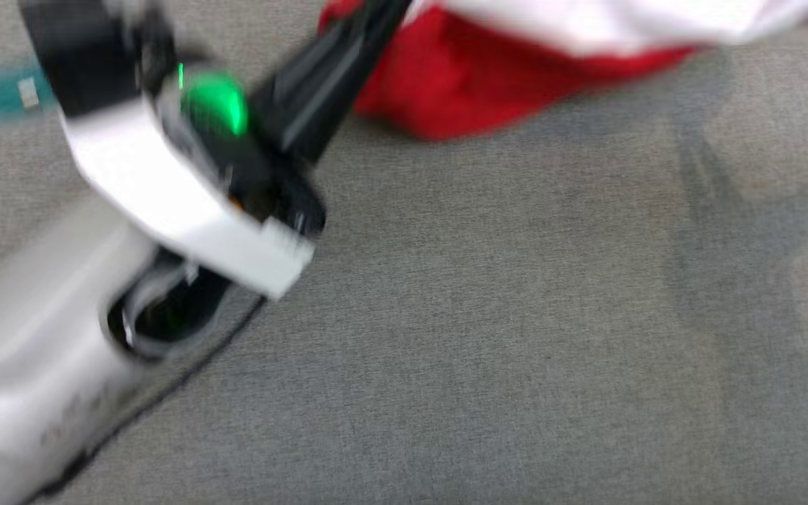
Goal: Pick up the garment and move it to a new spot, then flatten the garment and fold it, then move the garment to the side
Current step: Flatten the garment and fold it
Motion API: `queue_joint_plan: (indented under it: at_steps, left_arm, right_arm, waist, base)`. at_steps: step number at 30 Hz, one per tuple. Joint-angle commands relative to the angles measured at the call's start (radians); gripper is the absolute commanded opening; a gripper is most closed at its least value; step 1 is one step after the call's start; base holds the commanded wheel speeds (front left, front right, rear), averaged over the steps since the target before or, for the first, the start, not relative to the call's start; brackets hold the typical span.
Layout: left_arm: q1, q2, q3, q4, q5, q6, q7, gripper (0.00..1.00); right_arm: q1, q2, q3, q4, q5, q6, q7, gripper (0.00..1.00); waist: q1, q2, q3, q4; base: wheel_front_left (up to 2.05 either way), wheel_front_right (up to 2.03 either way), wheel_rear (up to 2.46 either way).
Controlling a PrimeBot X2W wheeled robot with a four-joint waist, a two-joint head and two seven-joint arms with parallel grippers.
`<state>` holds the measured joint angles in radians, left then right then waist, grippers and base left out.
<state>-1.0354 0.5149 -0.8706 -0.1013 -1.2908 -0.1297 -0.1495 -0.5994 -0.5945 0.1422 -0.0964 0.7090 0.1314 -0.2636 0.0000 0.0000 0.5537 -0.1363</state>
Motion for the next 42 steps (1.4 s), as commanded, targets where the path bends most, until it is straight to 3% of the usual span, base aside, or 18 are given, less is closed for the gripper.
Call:
queue_joint_plan:
  at_steps: [1, 5, 9, 17, 25, 33, 42]
  left_arm:
    - [0.037, 0.023, -0.010, -0.008, -0.006, -0.001, -0.025, 0.00]
    - [0.254, 0.088, -0.070, -0.061, -0.041, -0.001, -0.107, 0.00]
    - [0.482, 0.104, -0.012, -0.086, -0.041, -0.001, -0.116, 0.00]
    - [0.838, 0.094, 0.057, -0.140, -0.038, -0.001, -0.115, 0.00]
    - [0.995, 0.120, 0.083, -0.201, -0.029, -0.001, -0.115, 0.00]
    - [1.016, 0.123, 0.130, -0.266, -0.112, -0.001, -0.115, 0.00]
    - [0.834, 0.059, 0.160, -0.236, -0.319, -0.001, -0.003, 0.00]
  right_arm:
    - [0.045, 0.017, -0.014, -0.018, -0.002, -0.002, -0.002, 0.00]
    - [0.309, 0.091, -0.032, -0.094, 0.014, -0.001, -0.002, 0.00]
    - [0.489, 0.119, -0.049, -0.150, 0.069, -0.001, -0.002, 0.00]
    - [0.734, -0.026, -0.005, -0.154, 0.261, -0.001, 0.048, 0.00]
    - [0.852, -0.083, -0.016, -0.210, 0.336, -0.001, 0.104, 0.00]
    - [0.827, -0.106, -0.021, -0.230, 0.305, -0.001, 0.194, 0.00]
    - [0.559, -0.135, 0.053, -0.121, 0.357, -0.001, 0.353, 0.00]
  waist:
    - [0.0000, 0.0000, -0.005, 0.008]
    - [0.0000, 0.0000, -0.037, 0.015]
    - [0.0000, 0.0000, -0.093, 0.018]
    - [0.0000, 0.0000, -0.240, 0.038]
    - [0.0000, 0.0000, -0.309, 0.059]
    - [0.0000, 0.0000, -0.338, 0.080]
    - [0.0000, 0.0000, -0.243, 0.117]
  base:
    - [0.00, 0.00, 0.00]
    - [0.00, 0.00, 0.00]
    - [0.00, 0.00, 0.00]
    - [0.00, 0.00, 0.00]
    - [0.00, 0.00, 0.00]
    - [0.00, 0.00, 0.00]
    - [0.00, 0.00, 0.00]
